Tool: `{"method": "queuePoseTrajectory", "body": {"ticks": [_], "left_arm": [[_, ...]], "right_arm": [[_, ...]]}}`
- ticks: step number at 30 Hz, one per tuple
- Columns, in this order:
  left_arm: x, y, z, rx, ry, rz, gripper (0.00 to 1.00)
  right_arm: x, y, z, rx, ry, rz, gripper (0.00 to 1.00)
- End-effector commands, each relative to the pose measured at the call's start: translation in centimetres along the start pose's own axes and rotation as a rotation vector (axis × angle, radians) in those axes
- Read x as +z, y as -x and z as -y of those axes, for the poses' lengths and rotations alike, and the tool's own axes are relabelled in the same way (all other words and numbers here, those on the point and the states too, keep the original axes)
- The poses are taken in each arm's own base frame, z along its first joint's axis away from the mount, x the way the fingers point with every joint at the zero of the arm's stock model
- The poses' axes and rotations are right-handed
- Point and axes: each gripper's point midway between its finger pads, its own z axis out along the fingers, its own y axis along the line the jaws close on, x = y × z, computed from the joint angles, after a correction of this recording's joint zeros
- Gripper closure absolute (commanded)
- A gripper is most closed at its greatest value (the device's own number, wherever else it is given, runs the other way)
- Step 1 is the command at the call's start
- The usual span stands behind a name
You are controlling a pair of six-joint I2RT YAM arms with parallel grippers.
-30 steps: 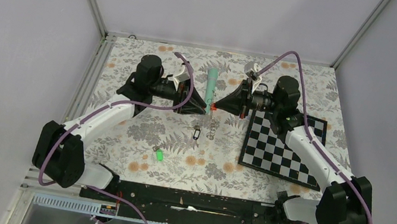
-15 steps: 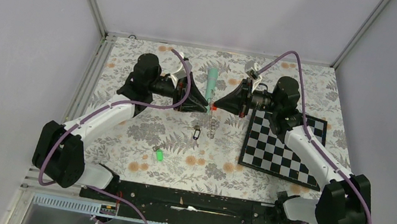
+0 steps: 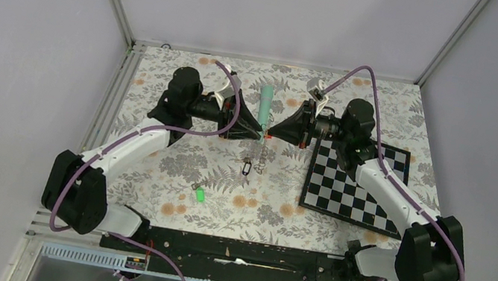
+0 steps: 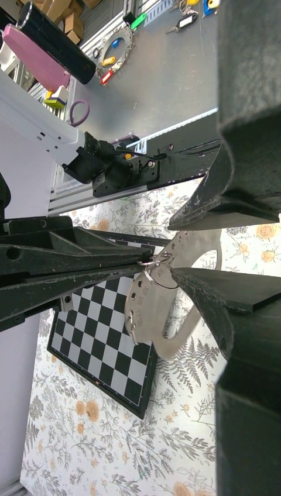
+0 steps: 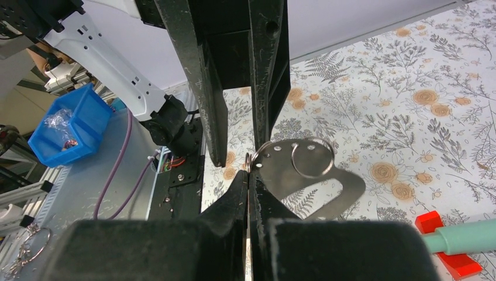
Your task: Put the keys on the keyring
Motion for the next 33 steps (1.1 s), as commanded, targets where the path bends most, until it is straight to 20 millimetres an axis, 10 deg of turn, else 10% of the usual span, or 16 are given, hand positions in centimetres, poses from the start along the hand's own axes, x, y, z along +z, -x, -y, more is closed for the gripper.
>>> {"method": "queuePoseTrajectory", "body": {"ticks": [1,30,33], "left_arm": [[0.5,0.8,-0.5,0.068,0.008,0.014,0.66],[1.6,0.9,-0.6,0.047,0.015,0.015,1.00],[1.2,0.0,-1.3,0.092,0.071,-0.062,1.00]], "right_arm": [[0.2,1.0,-0.3,-0.052,0.020,0.032,1.00],[-0.1,-1.1,0.7,-0.086,-0.007,-0.004,1.00],[-0.4,-1.8,1.0,-0.132,-0.022,-0.037,0.87]]}}
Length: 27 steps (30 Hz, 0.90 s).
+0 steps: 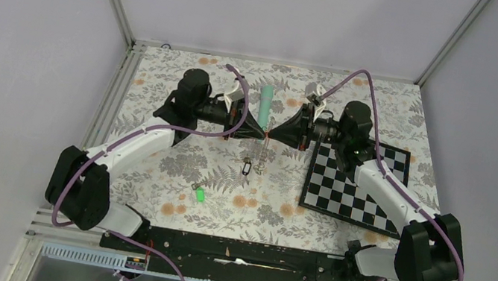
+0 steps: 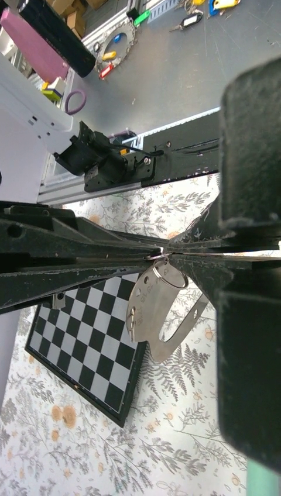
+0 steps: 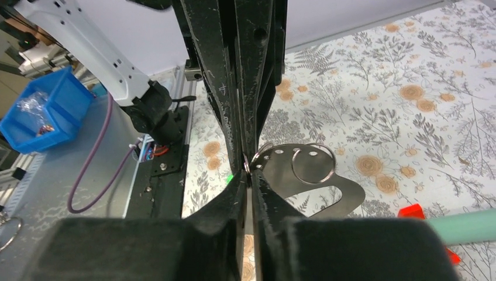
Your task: Put the keys on the keyring
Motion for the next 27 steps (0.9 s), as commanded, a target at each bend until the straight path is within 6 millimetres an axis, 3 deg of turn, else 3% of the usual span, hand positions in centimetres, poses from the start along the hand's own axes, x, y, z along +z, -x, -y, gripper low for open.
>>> {"method": "queuePoseTrajectory", "body": {"ticks": [1,4,7,27], "left_arm": [[-0.2,1.7,-0.8,0.173,0.078,-0.065,1.00],[-1.1,1.3,-2.0,0.258,0.174,-0.163,1.00],[-1.9,1.2,-2.7,0.338,0.243,-0.243,1.00],[-3.3,-0.5,-2.8,0.763,0.313,-0.472,1.00]], "right_arm": [[-0.5,-0.9,0.3,-0.103,-0.021,-0.043,0.81],[-1.0,-1.8,0.5,-0.162,-0.034,-0.089,0.68],[-1.5,-2.7,0.3,-0.209,-0.033,-0.129,0.62],[-1.8,-4.8,0.7,-0.220,-0.022,-0.189,0.59]]}}
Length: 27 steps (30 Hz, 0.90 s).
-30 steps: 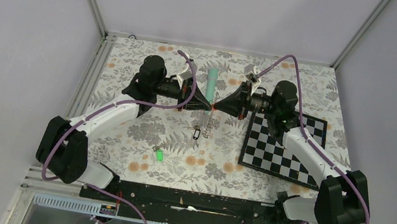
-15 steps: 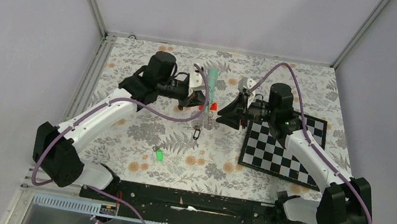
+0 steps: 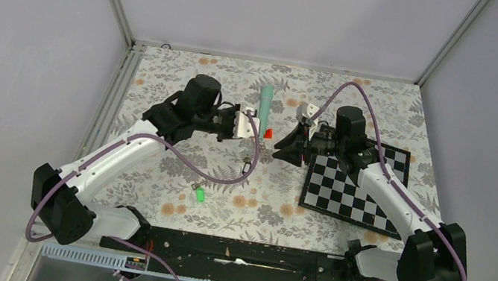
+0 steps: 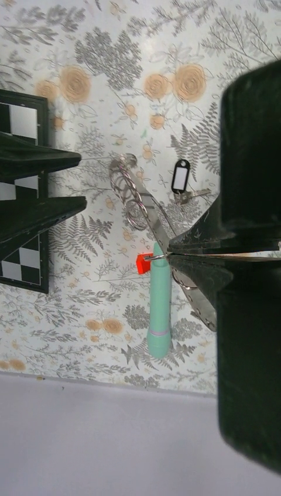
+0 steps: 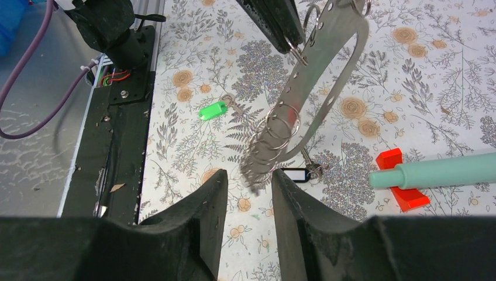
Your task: Put the keys on the keyring
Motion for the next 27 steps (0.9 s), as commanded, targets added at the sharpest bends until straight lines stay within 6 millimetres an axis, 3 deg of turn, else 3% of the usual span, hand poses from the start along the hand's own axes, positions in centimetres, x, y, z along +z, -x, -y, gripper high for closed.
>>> {"method": "queuePoseTrajectory", "body": {"ticks": [1,9,23,27], "left_arm": [[-0.7,0.5,-0.6,0.161,0.043,-0.006,1.00],[-0.6,-0.1,0.1,0.210,0.036,-0.027,1.00],[1.3,2.5,4.3,0.008,-0.165,0.190,1.00],[1.7,2.2,4.9,0.025,-0.197,0.204,1.00]], "right_arm": [[0.0,1.4,0.3,-0.049,0.006,0.030,0.59],[0.1,1.3,0.4,-0.043,0.008,0.035,0.60],[0.6,1.6,-0.7,-0.162,0.036,0.025,0.66],[0.9,1.2,-1.1,-0.183,0.053,0.012,0.67]]}}
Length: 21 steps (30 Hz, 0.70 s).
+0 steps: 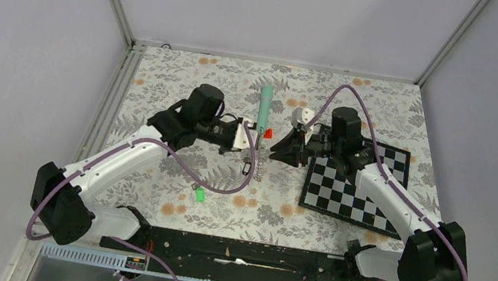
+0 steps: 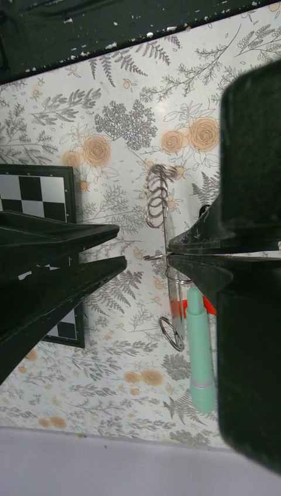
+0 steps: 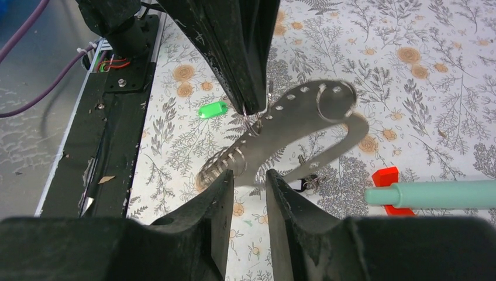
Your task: Put the keys on the keyring
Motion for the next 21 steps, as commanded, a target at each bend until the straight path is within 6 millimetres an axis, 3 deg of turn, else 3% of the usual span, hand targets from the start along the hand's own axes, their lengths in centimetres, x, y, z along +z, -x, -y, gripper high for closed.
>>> {"method": "queuePoseTrajectory", "body": {"ticks": [1,7,10,15,21], "left_arm": [[0.7,1.7,0.5,0.064,-0.055,0.098,1.00],[-0.3,-0.1,-0.2,0.360,-0.044,-0.008,1.00],[-0.8,-0.5,0.6,0.464,-0.074,-0.009,1.00],[-1.3,-1.7,2.2,0.589,-0.110,-0.023,1.00],[-2.0,-2.4,2.2,0.665,-0.084,-0.073,1.00]], "right_arm": [[0.2,1.1,-0.5,-0.088,0.018,0.007,0.67],[-0.1,-0.7,-0.2,-0.074,-0.011,-0.055,0.69],[-0.2,-1.0,-0.2,-0.070,-0.014,-0.068,0.69],[-0.5,-1.5,-0.4,-0.072,-0.023,-0.095,0.69],[-0.8,-3.0,-1.1,-0.050,-0.024,-0.123,0.69]]}}
